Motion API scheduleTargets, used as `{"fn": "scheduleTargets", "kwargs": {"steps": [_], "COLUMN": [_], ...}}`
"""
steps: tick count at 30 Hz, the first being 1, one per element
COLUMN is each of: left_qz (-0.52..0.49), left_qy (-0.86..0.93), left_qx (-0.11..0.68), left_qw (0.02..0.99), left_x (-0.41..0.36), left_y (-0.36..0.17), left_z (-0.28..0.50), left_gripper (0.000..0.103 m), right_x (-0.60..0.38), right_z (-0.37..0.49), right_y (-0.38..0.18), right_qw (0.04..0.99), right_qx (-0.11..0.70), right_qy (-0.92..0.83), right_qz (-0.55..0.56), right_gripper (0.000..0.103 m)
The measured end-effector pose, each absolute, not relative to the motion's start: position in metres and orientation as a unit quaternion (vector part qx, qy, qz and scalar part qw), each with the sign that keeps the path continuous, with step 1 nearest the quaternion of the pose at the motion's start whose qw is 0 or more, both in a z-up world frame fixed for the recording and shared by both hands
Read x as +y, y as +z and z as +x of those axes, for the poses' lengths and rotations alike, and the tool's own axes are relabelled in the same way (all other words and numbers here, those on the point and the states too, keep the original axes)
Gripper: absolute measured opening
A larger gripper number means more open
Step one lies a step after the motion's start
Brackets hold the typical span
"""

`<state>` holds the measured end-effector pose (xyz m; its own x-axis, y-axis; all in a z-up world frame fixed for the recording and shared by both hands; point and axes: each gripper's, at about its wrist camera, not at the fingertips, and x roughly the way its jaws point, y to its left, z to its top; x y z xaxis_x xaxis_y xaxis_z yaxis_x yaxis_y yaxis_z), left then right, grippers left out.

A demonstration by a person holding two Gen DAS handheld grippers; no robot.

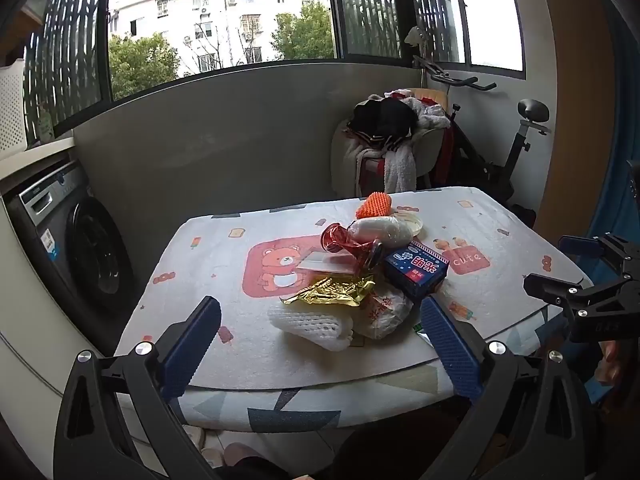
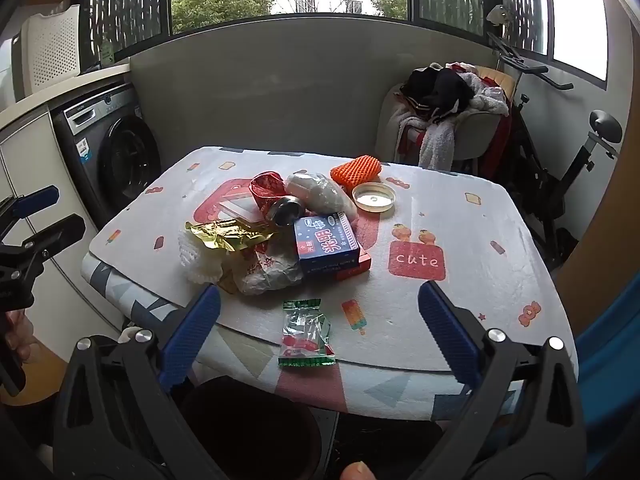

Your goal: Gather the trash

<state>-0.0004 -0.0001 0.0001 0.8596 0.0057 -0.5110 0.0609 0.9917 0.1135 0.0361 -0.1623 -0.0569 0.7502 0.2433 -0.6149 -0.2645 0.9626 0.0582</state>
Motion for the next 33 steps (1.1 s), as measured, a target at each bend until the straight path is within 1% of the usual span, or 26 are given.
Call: {"fn": "scheduleTargets", "kwargs": {"steps": [16, 18, 33], "left_qz": [0.062, 0.062, 0.069], "left_qy": [-0.014, -0.012, -0.008], "left_qx": [0.27, 0.269, 0.273], "left_qw": [0.961, 0.961, 0.959], "left_x": [0.006, 0.004, 0.003], "left_y": [0.002, -0.005, -0.01], "left_z": [0.003, 0.0, -0.001], "left_gripper": [0.098, 0.098, 0.098], "right_x": [-0.16, -0.162, -0.161], "right_z": [0.033, 0.036, 0.032], "right_y": [-0.058, -0.058, -0.061], "right_qw": [0.936, 0.936, 0.935], "right_qx": [0.327, 0.328, 0.326], "right_qy": [0.128, 0.13, 0.134], "right_qz": [-0.024, -0.023, -0.031], "right_gripper": [0.097, 0.097, 0.097]}}
